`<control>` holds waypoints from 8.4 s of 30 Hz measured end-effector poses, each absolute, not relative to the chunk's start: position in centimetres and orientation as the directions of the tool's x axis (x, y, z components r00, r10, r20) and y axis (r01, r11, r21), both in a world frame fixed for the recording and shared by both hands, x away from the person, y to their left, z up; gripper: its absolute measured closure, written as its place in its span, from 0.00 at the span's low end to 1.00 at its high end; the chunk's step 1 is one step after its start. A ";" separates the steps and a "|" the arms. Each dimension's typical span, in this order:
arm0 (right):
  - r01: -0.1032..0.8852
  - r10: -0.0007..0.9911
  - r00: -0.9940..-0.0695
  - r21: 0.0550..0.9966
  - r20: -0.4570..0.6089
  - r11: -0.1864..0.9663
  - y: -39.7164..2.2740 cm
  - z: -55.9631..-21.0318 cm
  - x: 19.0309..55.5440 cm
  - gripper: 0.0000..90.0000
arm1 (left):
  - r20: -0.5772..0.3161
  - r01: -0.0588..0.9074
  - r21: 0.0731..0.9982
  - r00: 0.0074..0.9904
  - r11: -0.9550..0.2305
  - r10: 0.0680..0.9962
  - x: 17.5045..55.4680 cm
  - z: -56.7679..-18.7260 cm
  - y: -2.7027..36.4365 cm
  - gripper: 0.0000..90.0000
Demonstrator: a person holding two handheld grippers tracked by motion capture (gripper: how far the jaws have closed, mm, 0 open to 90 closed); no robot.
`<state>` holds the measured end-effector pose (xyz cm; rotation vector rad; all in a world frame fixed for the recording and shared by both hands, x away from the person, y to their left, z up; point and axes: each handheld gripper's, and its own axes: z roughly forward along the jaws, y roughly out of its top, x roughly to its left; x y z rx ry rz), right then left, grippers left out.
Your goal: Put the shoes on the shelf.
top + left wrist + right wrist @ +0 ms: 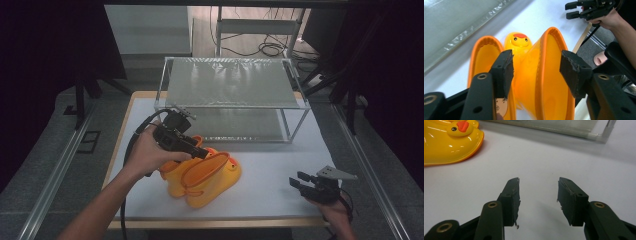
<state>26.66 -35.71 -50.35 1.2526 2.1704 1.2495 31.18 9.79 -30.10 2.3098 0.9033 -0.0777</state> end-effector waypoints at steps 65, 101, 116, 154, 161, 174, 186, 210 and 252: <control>0.547 0.841 -0.526 0.808 0.130 0.217 -35.7 -50.6 26.8 0.57 | -0.299 0.684 0.471 0.718 -0.557 0.628 32.3 -34.1 10.1 0.91; 0.544 0.850 -0.509 0.815 0.134 0.198 -36.5 -50.3 26.8 0.57 | -0.307 0.652 0.494 0.750 -0.575 0.586 33.0 -30.9 7.9 0.91; 0.546 0.853 -0.503 0.817 0.140 0.187 -36.6 -50.3 26.8 0.57 | -0.287 0.615 0.517 0.780 -0.596 0.556 33.4 -28.6 6.8 0.91; 0.546 0.858 -0.490 0.821 0.153 0.166 -37.4 -50.3 26.8 0.58 | -0.230 0.516 0.610 0.842 -0.602 0.488 35.4 -18.9 3.4 0.92; 0.546 0.859 -0.488 0.823 0.156 0.160 -37.7 -50.3 26.8 0.58 | -0.247 0.511 0.634 0.845 -0.580 0.474 36.4 -17.0 2.7 0.92; 0.551 0.861 -0.480 0.821 0.165 0.150 -37.9 -50.3 26.8 0.58 | -0.287 0.564 0.655 0.802 -0.503 0.524 39.6 -13.5 1.6 0.92; 0.553 0.863 -0.472 0.823 0.181 0.130 -38.2 -50.4 26.9 0.59 | -0.297 0.642 0.675 0.688 -0.364 0.662 43.7 -11.7 1.0 0.92; 0.543 0.863 -0.465 0.834 0.198 0.101 -38.8 -50.3 26.8 0.59 | -0.308 0.732 0.673 0.405 -0.104 0.861 49.9 -14.0 0.9 0.92; 0.553 0.864 -0.463 0.826 0.198 0.107 -38.6 -50.6 26.9 0.58 | -0.275 0.667 0.732 0.477 -0.140 0.835 50.3 -15.0 2.2 0.51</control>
